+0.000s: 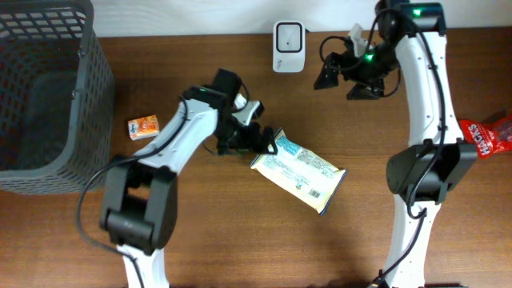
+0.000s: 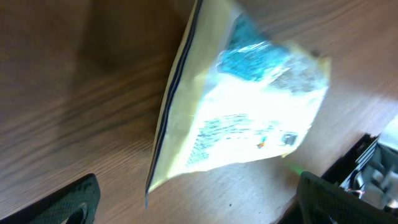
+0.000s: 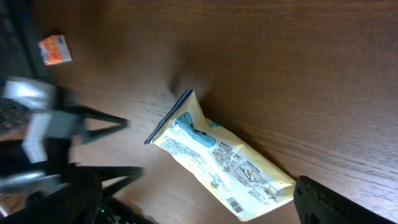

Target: Scan the item barcode

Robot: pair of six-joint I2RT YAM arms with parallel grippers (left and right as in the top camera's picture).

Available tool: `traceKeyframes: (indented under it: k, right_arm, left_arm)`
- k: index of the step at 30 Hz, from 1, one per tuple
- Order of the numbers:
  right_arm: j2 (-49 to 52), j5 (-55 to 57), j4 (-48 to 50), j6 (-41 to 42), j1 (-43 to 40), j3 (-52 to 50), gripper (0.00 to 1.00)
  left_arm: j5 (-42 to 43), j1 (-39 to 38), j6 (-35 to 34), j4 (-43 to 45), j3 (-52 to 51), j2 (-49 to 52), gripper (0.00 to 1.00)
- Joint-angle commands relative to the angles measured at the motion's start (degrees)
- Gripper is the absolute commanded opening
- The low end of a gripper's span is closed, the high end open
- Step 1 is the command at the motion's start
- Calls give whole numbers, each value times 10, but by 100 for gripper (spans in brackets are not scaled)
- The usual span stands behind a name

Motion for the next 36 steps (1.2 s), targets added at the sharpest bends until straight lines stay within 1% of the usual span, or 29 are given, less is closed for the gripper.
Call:
traceKeyframes:
  k: [1, 4, 9, 10, 11, 12, 14, 18, 19, 20, 21, 22, 24, 25, 27, 30, 33, 35, 36]
  right_arm:
    - [-15, -20, -3, -28, -18, 0, 98]
    - [-15, 1, -3, -28, -23, 0, 99]
    - [-15, 27, -3, -30, -23, 0, 99]
    - [-15, 31, -3, -30, -24, 0, 98]
    - [-15, 40, -3, -30, -24, 0, 99]
    - [-15, 58, -3, -30, -25, 0, 98]
    - [-15, 82, -3, -30, -25, 0, 98]
    - [-15, 120, -3, -30, -25, 0, 98]
    - [-15, 126, -3, -30, -25, 0, 99]
    - [-15, 135, -3, -30, -25, 0, 98]
    - [-15, 143, -3, -30, -25, 0, 98]
    - [-15, 142, -3, -30, -25, 0, 99]
    - [-15, 142, -3, -30, -25, 0, 98]
    - [-15, 142, -3, -30, -25, 0, 98]
    - [-15, 142, -3, -30, -25, 0, 98]
    - [-15, 142, -3, -30, -25, 0, 98]
    - [-15, 142, 1, -30, -25, 0, 98]
    - [-15, 142, 3, -30, -25, 0, 98]
    - [-15, 142, 3, -30, -25, 0, 98]
  left_arm:
    - [12, -1, 16, -11, -10, 47, 99]
    - [-20, -2, 16, -17, -11, 57, 99]
    - [31, -13, 15, 23, -11, 66, 99]
    - [40, -19, 15, 34, -11, 68, 95]
    - [44, -24, 14, 41, -11, 70, 89]
    - [45, -33, 10, 50, -11, 73, 76]
    - [45, -43, 1, 61, -11, 84, 74]
    - [45, -57, -13, 74, -11, 111, 75]
    - [45, -59, -13, 75, -11, 114, 72]
    - [45, -60, -13, 77, -11, 116, 56]
    - [42, -60, -13, 79, -11, 116, 24]
    - [31, -59, -13, 80, -10, 116, 0]
    - [16, -57, -15, 78, -8, 116, 0]
    - [-8, -56, -29, 71, -5, 116, 0]
    - [-92, -49, -54, 19, 31, 115, 0]
    - [-187, -45, -54, -60, 107, 110, 0]
    - [-337, -45, -65, -163, 226, 103, 0]
    - [-468, -45, -78, -235, 329, 99, 0]
    - [-517, -45, -78, -259, 371, 99, 0]
